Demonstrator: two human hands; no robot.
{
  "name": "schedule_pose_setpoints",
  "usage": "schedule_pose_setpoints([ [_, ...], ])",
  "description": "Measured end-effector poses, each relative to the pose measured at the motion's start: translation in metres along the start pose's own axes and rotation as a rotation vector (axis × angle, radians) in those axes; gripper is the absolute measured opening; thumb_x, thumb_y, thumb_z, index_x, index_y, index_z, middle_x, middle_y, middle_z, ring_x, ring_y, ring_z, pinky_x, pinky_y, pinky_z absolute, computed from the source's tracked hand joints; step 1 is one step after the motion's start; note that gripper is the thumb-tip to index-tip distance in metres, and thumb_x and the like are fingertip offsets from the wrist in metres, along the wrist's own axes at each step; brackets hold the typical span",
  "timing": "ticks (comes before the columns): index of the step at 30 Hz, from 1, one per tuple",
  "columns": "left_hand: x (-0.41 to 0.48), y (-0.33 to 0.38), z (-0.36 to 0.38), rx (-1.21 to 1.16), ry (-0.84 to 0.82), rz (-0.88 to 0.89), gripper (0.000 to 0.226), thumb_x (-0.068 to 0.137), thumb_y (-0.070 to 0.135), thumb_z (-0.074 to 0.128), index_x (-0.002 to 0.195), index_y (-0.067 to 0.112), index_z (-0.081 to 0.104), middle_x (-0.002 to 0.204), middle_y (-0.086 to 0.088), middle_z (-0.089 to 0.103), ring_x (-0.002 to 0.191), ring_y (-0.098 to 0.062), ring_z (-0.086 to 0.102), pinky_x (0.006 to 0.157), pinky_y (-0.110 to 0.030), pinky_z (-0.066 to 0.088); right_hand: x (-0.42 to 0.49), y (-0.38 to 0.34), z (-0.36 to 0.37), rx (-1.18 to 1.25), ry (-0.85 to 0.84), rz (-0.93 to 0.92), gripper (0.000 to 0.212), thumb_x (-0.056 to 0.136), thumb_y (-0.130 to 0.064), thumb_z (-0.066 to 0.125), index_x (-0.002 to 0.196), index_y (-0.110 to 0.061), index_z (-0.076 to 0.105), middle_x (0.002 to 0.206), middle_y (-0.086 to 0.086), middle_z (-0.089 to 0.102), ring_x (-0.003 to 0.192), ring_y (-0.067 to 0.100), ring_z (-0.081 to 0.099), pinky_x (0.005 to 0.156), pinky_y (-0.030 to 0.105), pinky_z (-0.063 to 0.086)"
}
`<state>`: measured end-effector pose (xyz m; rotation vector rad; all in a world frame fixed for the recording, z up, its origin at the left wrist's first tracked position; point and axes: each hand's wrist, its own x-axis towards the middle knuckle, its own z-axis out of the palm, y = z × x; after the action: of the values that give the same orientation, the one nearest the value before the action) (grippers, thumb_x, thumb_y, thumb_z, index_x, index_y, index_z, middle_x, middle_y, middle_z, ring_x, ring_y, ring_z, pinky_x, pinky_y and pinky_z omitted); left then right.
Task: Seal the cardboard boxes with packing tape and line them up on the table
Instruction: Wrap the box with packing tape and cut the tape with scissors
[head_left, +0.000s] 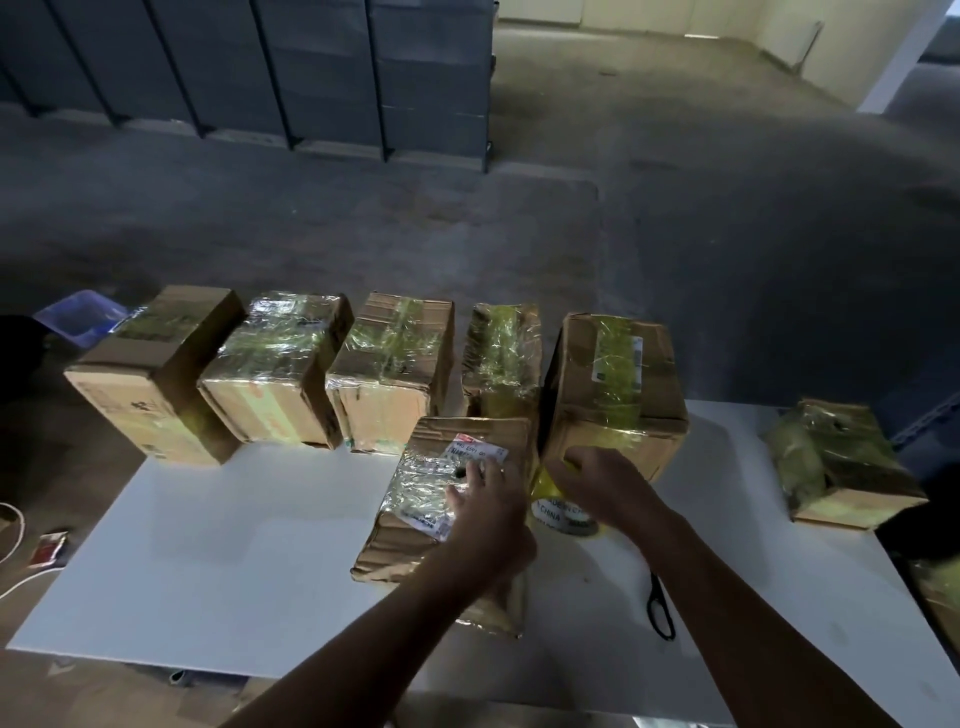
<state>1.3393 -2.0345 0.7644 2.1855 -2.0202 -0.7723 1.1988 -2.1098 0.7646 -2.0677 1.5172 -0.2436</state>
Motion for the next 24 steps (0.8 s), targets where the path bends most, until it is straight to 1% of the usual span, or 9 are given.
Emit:
schedule_pose_setpoints([
  [4, 0.005, -0.028, 0.0, -0.253, 0.108, 0.062, 0.075, 0.082, 0.013, 0.057, 0.148, 0.009, 0.02, 0.152, -0.016, 0.024, 0.144, -0.039, 0.013, 0.11, -0.064, 0.023, 0.008, -0.022, -0.01, -0.035, 0.001, -0.084, 0.04, 0.094, -0.047, 0.049, 0.068, -0.017, 0.054, 0.067, 0.004, 0.056, 0.063, 0.017, 0.053, 0.057, 0.031, 0.036],
  [7, 0.003, -0.043, -0.004, -0.359, 0.196, 0.146, 0.07, 0.078, 0.044, 0.05, 0.141, 0.018, 0.033, 0.142, -0.01, 0.041, 0.136, -0.036, 0.031, 0.105, -0.061, 0.034, 0.013, -0.035, -0.019, 0.07, -0.033, -0.122, 0.033, 0.093, -0.04, 0.056, 0.078, -0.012, 0.064, 0.075, 0.005, 0.063, 0.069, 0.016, 0.06, 0.058, 0.029, 0.039],
  [9, -0.002, -0.05, -0.009, -0.465, 0.246, 0.19, 0.067, 0.074, 0.053, 0.048, 0.134, 0.024, 0.042, 0.129, -0.001, 0.051, 0.123, -0.027, 0.046, 0.096, -0.052, 0.046, 0.013, -0.045, -0.027, 0.161, -0.045, -0.159, 0.021, 0.092, -0.034, 0.06, 0.082, -0.017, 0.066, 0.077, -0.003, 0.064, 0.073, 0.01, 0.06, 0.061, 0.023, 0.042],
  [11, -0.009, -0.054, -0.014, -0.554, 0.256, 0.192, 0.06, 0.075, 0.048, 0.049, 0.131, 0.026, 0.046, 0.122, 0.004, 0.056, 0.114, -0.017, 0.051, 0.09, -0.043, 0.051, 0.015, -0.053, -0.03, 0.196, -0.041, -0.184, 0.015, 0.09, -0.03, 0.063, 0.088, -0.017, 0.07, 0.082, -0.006, 0.066, 0.077, 0.008, 0.061, 0.063, 0.021, 0.044],
  [15, -0.022, -0.064, -0.017, -0.695, 0.304, 0.126, 0.041, 0.082, 0.018, 0.049, 0.123, 0.025, 0.052, 0.115, 0.006, 0.058, 0.106, -0.011, 0.053, 0.087, -0.024, 0.049, 0.024, -0.067, -0.028, 0.273, -0.055, -0.244, 0.015, 0.089, -0.022, 0.065, 0.101, -0.017, 0.073, 0.092, -0.011, 0.068, 0.087, 0.001, 0.061, 0.075, 0.023, 0.049],
  [18, -0.028, -0.078, -0.022, -0.782, 0.286, 0.058, 0.053, 0.087, 0.001, 0.051, 0.13, 0.032, 0.045, 0.109, 0.019, 0.053, 0.097, 0.004, 0.05, 0.078, -0.006, 0.041, 0.027, -0.076, -0.025, 0.393, -0.096, -0.26, 0.02, 0.089, -0.019, 0.066, 0.109, -0.021, 0.07, 0.097, -0.015, 0.065, 0.091, -0.003, 0.06, 0.076, 0.015, 0.049],
  [20, -0.027, -0.09, -0.017, -0.87, 0.199, 0.009, 0.057, 0.087, 0.002, 0.052, 0.131, 0.036, 0.042, 0.112, 0.02, 0.052, 0.102, 0.002, 0.05, 0.086, -0.013, 0.044, 0.028, -0.08, -0.022, 0.478, -0.094, -0.239, 0.022, 0.089, -0.018, 0.066, 0.108, -0.027, 0.069, 0.097, -0.012, 0.064, 0.088, -0.002, 0.06, 0.073, 0.015, 0.049],
  [22, -0.027, -0.101, -0.005, -0.971, 0.124, -0.051, 0.058, 0.081, 0.009, 0.053, 0.135, 0.031, 0.049, 0.125, 0.012, 0.058, 0.118, -0.012, 0.052, 0.099, -0.035, 0.048, 0.03, -0.081, -0.013, 0.47, -0.11, -0.224, 0.02, 0.089, -0.02, 0.066, 0.104, -0.032, 0.067, 0.098, -0.01, 0.064, 0.09, 0.001, 0.059, 0.075, 0.019, 0.05],
  [24, -0.026, -0.107, 0.008, -1.014, 0.102, -0.104, 0.059, 0.082, 0.008, 0.05, 0.136, 0.031, 0.05, 0.13, 0.005, 0.06, 0.125, -0.021, 0.053, 0.099, -0.047, 0.05, 0.031, -0.079, 0.001, 0.376, -0.172, -0.223, 0.017, 0.09, -0.023, 0.065, 0.107, -0.026, 0.067, 0.098, -0.009, 0.062, 0.092, 0.002, 0.058, 0.077, 0.02, 0.049],
])
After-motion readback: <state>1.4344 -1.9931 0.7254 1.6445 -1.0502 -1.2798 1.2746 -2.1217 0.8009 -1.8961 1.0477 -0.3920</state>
